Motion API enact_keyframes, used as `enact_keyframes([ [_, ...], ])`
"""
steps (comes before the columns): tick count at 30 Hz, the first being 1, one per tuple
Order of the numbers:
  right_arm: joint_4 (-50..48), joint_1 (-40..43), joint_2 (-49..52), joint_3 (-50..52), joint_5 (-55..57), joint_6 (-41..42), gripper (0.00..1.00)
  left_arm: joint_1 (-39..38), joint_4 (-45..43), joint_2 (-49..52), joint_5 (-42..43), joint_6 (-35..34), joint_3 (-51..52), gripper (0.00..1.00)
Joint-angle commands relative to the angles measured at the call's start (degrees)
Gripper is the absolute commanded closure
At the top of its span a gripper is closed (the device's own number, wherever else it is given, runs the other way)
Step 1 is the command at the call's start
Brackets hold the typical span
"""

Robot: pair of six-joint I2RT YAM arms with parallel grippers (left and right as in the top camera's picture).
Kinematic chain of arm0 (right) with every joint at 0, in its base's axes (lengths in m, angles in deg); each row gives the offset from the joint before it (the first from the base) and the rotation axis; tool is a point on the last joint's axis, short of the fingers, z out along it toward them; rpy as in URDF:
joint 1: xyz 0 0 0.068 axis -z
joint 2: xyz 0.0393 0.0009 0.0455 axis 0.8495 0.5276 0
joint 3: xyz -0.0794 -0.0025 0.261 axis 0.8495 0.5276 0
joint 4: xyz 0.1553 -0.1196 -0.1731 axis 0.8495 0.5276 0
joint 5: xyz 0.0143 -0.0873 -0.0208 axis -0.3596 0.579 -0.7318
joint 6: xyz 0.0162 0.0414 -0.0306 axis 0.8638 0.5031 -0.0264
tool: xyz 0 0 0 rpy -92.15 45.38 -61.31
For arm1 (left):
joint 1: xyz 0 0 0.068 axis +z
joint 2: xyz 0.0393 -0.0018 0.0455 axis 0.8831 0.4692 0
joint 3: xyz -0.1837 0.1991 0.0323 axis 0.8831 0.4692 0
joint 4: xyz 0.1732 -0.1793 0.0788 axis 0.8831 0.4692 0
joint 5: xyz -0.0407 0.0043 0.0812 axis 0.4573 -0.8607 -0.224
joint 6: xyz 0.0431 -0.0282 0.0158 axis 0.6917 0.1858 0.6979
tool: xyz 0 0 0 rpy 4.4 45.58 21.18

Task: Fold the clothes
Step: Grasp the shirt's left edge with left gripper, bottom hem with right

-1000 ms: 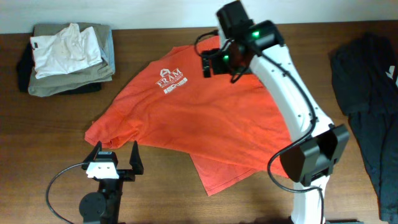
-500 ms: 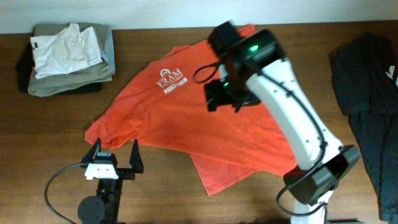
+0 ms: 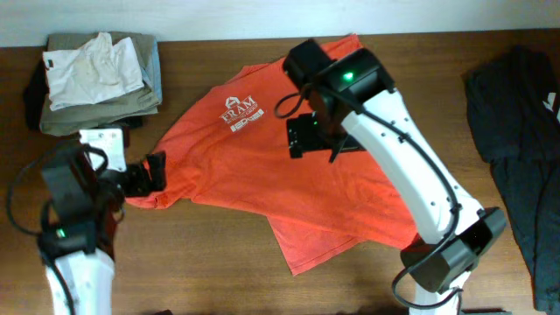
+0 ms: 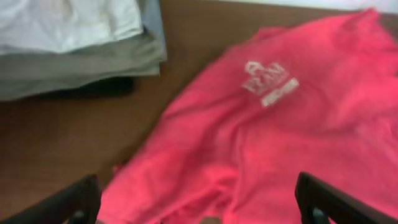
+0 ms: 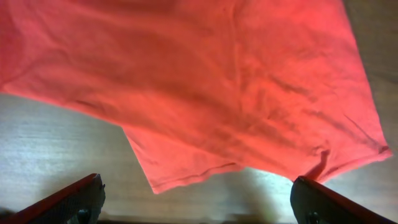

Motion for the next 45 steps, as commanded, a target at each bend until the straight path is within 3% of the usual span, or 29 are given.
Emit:
enact_keyframes([
  [1,0.4,3.8,-3.4,-0.1,-0.5,-2.4,0.01,5.3,6.4,10.4,9.0,1.8,-8.4,0.01],
  [5,0.4,8.6,-3.5,1.0,-5.1,-8.9,0.01,6.3,7.7,17.2,13.4,1.4,-8.5,0.01],
  [7,0.4,8.6,-3.5,4.2,-7.9,-10.8,0.01,6.3,8.5,19.8,6.7,-2.1,-8.5,0.01],
  [9,-0.1,7.6,-3.5,9.4,-10.6,-10.8,0.01,6.3,8.4,22.8,-9.0,-12.3,-8.5,0.01],
  [17,-13.8,0.7,-3.5,29.0,-17.5,-10.4,0.01,6.3,4.3,33.5,-16.3,-13.2,-8.5,0.01],
  [22,-16.2,-1.7,-3.4,34.4,-17.6,-5.1,0.01,6.3,1.7,38.2,-16.4,-13.2,-8.5,0.03],
  [25,-19.5,-4.0,-3.4,37.3,-18.1,-3.3,0.01,6.3,0.3,38.3,-16.5,-11.9,-8.5,0.1],
  [29,-21.4,-7.2,-3.4,37.8,-18.1,-1.7,0.01,6.3,-1.6,40.2,-16.6,-11.9,-8.4,0.11],
  [32,-22.4,-9.4,-3.4,37.8,-18.1,-1.5,0.01,6.3,-1.6,42.3,-18.5,-11.9,-8.4,0.19],
  [37,-23.5,-12.5,-3.4,37.9,-17.9,-0.7,0.01,6.3,-1.7,42.6,-20.0,-11.9,-8.4,0.19],
  [40,-23.7,-12.7,-3.3,40.0,-17.8,4.8,0.01,6.3,-2.1,43.6,-20.0,-11.9,-8.4,0.29],
  [45,-25.3,-12.8,-3.3,45.2,-19.9,5.1,0.01,6.3,-2.2,46.6,-20.0,-11.9,-8.4,0.4],
])
